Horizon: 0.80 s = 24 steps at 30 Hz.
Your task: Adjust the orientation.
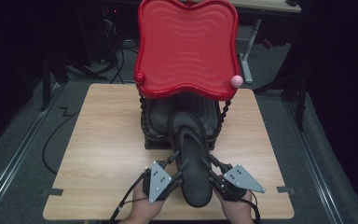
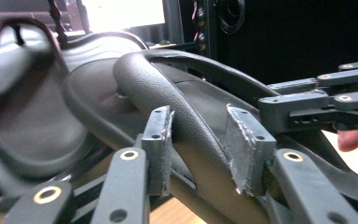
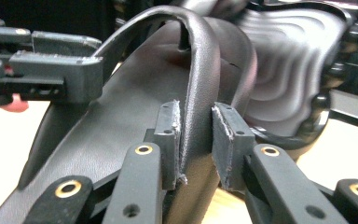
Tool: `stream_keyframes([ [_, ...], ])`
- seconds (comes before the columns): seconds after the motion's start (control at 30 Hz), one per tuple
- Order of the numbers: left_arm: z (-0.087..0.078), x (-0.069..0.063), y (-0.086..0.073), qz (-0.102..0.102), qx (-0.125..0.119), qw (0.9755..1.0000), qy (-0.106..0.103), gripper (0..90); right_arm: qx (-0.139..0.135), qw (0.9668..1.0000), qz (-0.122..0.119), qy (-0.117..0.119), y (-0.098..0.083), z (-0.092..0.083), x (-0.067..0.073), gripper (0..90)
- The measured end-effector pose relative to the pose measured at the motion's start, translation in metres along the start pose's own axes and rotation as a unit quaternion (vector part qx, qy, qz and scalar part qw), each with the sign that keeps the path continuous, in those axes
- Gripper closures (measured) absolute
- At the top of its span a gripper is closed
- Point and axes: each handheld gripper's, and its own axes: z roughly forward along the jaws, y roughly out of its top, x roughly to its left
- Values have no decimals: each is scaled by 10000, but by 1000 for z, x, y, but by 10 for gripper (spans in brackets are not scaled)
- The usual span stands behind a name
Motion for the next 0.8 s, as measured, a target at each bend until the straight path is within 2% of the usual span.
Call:
stream_keyframes([
  [0.03, 9, 3, 0, 115, -20, 9999, 25, 641, 35, 10000, -4, -62, 0, 4, -5, 728],
  [0.1, 26, 8, -2, 206, -9, 9997, 92, 657, 91, 9997, 56, -221, 1, 14, -14, 728],
  [0.2, 49, 16, -4, 12, 0, 9999, 142, 670, 151, 9990, 117, -410, 3, 30, -27, 728],
  [0.27, 63, 22, -5, -9, 1, 9997, 238, 676, 159, 9985, 191, -495, 5, 41, -35, 727],
  [0.4, 84, 31, -7, -36, 79, 9986, 517, 692, 190, 9974, 158, -681, 10, 61, -45, 727],
  [0.5, 92, 34, -4, -165, 11, 9967, 793, 696, 215, 9963, 114, -819, 14, 78, -51, 725],
  [0.57, 95, 33, -1, -216, 9, 9957, 903, 698, 212, 9961, 135, -851, 16, 84, -53, 716],
  [0.63, 98, 32, 2, -254, 23, 9949, 977, 702, 247, 9960, 191, -841, 18, 88, -56, 670],
  [0.7, 100, 30, 5, -288, 68, 9938, 1076, 717, 314, 9962, 270, -768, 19, 87, -58, 592],
  [0.8, 102, 28, 6, -341, 136, 9929, 1132, 734, 276, 9970, 219, -685, 19, 74, -54, 531],
])
